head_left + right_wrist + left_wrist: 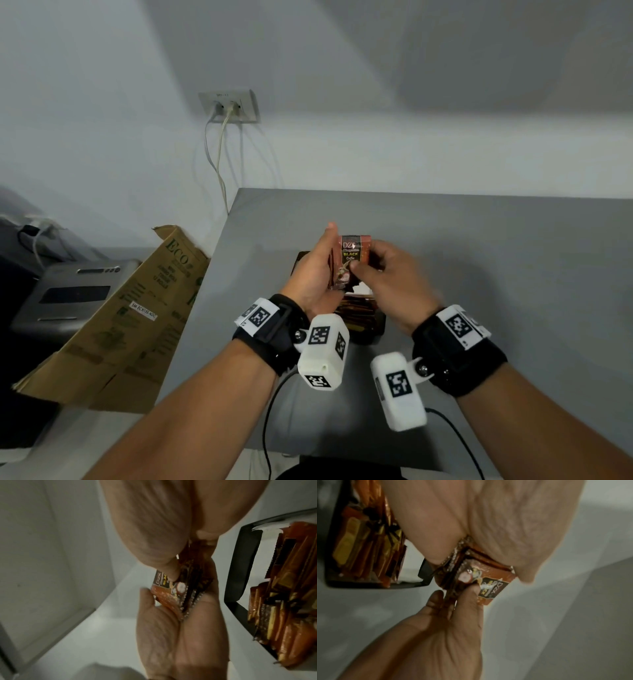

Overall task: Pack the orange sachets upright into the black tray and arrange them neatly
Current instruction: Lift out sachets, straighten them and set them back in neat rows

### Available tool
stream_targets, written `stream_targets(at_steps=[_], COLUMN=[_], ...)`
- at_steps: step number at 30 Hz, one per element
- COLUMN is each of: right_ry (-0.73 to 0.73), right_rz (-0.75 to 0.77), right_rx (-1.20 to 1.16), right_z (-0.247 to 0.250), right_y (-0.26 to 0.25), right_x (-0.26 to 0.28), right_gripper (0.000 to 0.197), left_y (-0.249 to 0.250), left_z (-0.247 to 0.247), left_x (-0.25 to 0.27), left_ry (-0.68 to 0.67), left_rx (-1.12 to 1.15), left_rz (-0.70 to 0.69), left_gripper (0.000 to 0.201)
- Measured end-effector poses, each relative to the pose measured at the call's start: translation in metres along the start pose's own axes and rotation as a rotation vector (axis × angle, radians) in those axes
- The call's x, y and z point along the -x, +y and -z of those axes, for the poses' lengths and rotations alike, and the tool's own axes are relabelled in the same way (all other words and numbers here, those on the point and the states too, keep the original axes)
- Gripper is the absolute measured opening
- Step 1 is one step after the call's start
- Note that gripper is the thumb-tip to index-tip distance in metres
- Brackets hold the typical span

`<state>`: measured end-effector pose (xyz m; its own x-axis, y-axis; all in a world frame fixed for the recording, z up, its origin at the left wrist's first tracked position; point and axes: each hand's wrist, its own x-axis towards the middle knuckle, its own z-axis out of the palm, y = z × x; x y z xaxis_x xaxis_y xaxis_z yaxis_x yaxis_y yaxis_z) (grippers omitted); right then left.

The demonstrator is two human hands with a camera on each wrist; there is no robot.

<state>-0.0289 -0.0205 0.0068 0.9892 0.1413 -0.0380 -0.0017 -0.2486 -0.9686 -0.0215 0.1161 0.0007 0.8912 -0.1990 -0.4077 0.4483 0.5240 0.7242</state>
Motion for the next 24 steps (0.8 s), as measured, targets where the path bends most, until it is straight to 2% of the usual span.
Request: stream_targets(at_steps=[2,4,5,8,9,11,14,16,20,24], right_ry=[0.012,0.064,0.050,-0.181,-0.246,-0.279,-0.293,-0.319,-0.320,-0.321], right_rz=[0.051,0.056,0.088,0.244,0.282,0.297,0.264,0.275,0.281,0.215], right_rx=[0.204,0.395,0.410,0.424,0.492,0.590,0.575,0.571,0.562,0.533], right_z=[0.001,0.006,0.009,0.014,0.013,0.011,0.009,0.008,0.006,0.012], right_y=[0.000,-0.004,-0.009,-0.023,-0.024,-0.023,-0.023,-0.023,-0.023,-0.026], right_x=[0.000,0.002,0.003,0.004,0.002,-0.002,-0.002,0.000,0.000,0.001], right_gripper=[0.023,0.051,0.067,0.095,0.096,0.089,0.081,0.080,0.081,0.092], left_y=[0.001,0.002,0.003,0.005,0.005,0.001,-0.001,-0.002,-0.002,-0.001], left_z=[0.001,0.001,0.002,0.002,0.001,0.002,0.004,0.003,0.004,0.005], left_x=[0.002,0.003,0.004,0.007,0.008,0.008,0.008,0.011,0.011,0.011], left_ry=[-0.040,-0.024,-0.023,-0.085,-0.114,-0.152,-0.167,-0.181,-0.096,-0.084], left_rx=[0.018,0.032,0.037,0.066,0.086,0.138,0.180,0.157,0.173,0.043], left_rz=[0.010,-0.006,-0.018,0.008,0.011,-0.006,-0.024,-0.012,0.007,0.003], left_gripper=[0.065,0.063,0.061,0.061,0.057,0.050,0.057,0.050,0.067,0.067])
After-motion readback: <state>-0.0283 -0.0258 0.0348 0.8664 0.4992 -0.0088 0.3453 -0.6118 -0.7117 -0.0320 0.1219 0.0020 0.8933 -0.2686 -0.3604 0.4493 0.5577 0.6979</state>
